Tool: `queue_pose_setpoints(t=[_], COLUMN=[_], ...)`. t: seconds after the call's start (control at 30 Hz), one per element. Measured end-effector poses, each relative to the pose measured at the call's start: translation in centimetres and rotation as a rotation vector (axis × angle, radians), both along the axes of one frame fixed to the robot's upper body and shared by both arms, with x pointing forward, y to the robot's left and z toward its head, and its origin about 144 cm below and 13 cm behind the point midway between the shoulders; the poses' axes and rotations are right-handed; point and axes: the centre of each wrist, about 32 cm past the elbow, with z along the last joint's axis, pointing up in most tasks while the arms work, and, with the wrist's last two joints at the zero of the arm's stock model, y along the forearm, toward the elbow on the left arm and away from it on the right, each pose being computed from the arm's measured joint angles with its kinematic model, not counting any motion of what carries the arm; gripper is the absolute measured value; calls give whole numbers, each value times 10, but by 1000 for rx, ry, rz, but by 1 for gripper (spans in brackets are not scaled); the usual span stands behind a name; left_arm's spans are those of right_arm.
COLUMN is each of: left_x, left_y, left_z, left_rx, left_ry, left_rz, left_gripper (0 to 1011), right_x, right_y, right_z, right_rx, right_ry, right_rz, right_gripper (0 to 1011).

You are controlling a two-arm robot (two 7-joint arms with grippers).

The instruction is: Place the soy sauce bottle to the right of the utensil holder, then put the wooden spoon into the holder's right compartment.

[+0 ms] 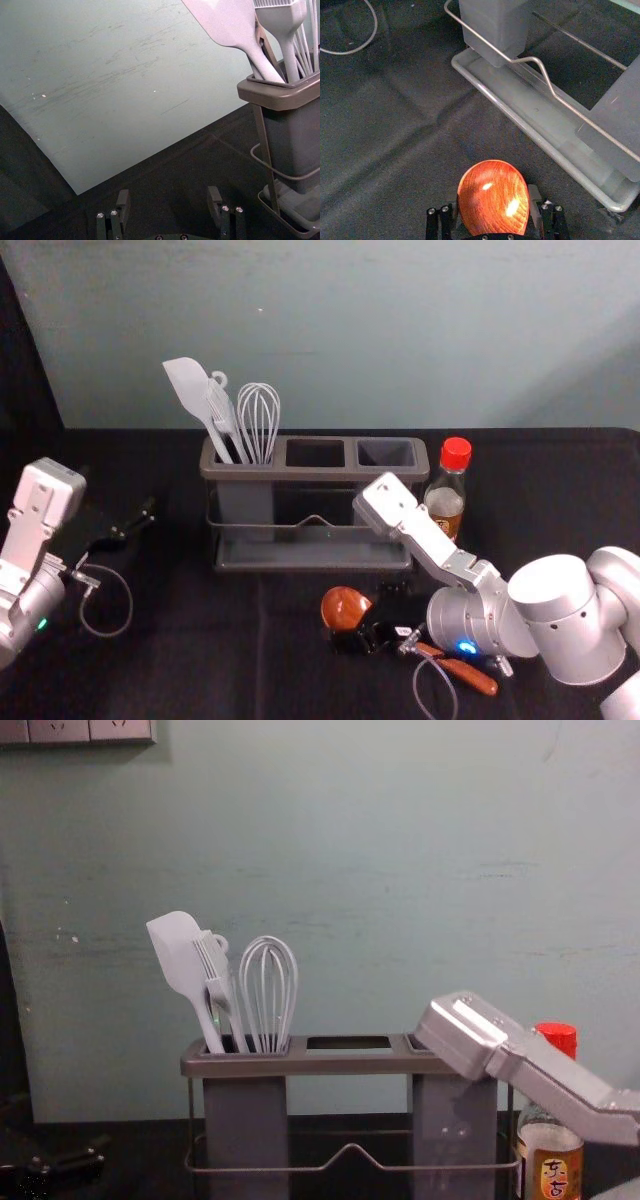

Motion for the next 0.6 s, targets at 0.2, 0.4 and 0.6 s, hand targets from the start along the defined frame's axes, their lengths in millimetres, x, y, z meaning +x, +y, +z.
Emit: queue_pose_setpoints(t=[0.2,0.4,0.6], left_x=[0,0,0], left_y=[0,0,0], left_z=[0,0,0], left_rx=[0,0,0], left_ry=[0,0,0], left_rz=[0,0,0], left_gripper=[1011,1011,1012], right_x=[-8,-24,-46], right_y=[-1,-5,-16], right_z=[14,37,50], right_rx=[17,58,164], right_ry=[-41,-125,-269], right_rz=[-2,0,-14], right_gripper=[840,839,839])
